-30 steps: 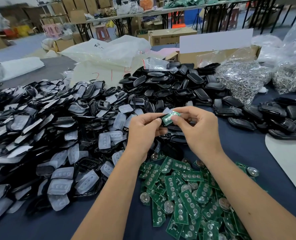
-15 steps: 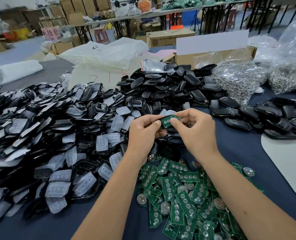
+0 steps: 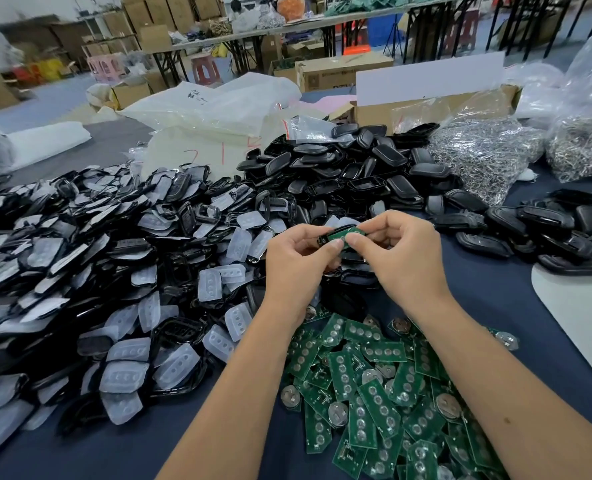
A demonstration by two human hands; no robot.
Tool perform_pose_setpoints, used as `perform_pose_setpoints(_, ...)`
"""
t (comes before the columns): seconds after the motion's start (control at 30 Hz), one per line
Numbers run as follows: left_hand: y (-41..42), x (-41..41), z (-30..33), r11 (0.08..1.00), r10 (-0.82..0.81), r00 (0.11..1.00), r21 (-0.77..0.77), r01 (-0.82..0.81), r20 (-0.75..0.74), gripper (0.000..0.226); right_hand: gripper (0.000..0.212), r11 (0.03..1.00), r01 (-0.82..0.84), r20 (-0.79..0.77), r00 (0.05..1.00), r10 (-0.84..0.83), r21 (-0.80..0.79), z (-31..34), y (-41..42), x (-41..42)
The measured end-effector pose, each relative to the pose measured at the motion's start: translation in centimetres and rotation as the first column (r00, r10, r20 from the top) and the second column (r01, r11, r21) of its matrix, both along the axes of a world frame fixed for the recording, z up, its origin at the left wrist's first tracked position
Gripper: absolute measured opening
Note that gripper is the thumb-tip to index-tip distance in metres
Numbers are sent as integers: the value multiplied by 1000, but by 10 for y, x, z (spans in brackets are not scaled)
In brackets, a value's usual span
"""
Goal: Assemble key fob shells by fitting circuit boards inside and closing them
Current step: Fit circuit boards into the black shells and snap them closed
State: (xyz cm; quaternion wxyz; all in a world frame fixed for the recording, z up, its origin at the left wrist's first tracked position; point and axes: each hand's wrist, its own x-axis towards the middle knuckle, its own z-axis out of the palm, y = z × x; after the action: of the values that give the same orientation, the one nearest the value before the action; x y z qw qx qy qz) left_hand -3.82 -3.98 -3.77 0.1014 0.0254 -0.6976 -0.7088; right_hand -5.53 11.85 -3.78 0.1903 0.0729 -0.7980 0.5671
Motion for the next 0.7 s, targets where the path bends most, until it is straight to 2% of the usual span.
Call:
perform_pose_setpoints(0.23, -1, 1, 4, 998, 18, 999, -51, -20, -41, 20, 16, 996, -88, 6, 996, 88, -25, 4, 1, 2)
perform_pose_setpoints(0.47, 4, 0, 7, 996, 43, 998, -80, -47, -52, 15, 14, 1000, 3, 2, 1000, -3, 20, 6, -3, 4)
perform_pose_setpoints(0.6, 3, 0, 11, 995, 6, 999, -101, -11, -53, 13, 29, 995, 94, -55, 994, -93, 18, 7, -4, 6)
perform_pose_setpoints(0.7, -5, 1, 15, 993, -13, 998, -117, 4, -69, 15, 36, 997, 78, -22, 997, -77, 25, 7, -1, 4)
